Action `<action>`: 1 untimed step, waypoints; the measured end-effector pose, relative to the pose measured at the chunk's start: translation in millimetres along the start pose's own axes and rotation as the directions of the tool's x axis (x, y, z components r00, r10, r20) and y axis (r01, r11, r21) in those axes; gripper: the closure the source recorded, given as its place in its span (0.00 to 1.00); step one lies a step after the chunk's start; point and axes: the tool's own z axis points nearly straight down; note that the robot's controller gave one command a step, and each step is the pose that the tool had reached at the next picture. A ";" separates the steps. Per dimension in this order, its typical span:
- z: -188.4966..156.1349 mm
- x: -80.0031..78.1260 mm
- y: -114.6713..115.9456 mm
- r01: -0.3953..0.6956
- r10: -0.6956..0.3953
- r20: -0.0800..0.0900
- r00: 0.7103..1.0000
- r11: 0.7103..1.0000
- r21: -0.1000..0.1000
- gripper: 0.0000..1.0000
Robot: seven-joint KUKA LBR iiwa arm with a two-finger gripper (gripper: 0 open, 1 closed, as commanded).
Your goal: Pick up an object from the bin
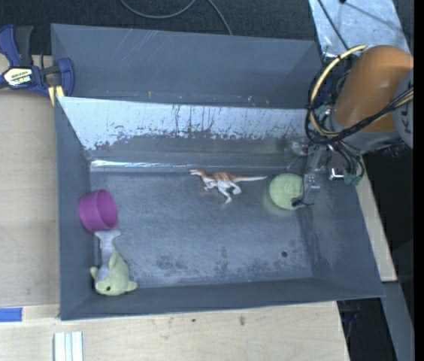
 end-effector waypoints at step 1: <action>-11.1 -2.5 -17.2 -0.207 0.207 0.005 0.978 0.978 0.000 0.00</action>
Offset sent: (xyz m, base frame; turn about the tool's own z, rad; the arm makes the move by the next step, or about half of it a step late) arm -0.0077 -0.0119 -0.0402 0.2146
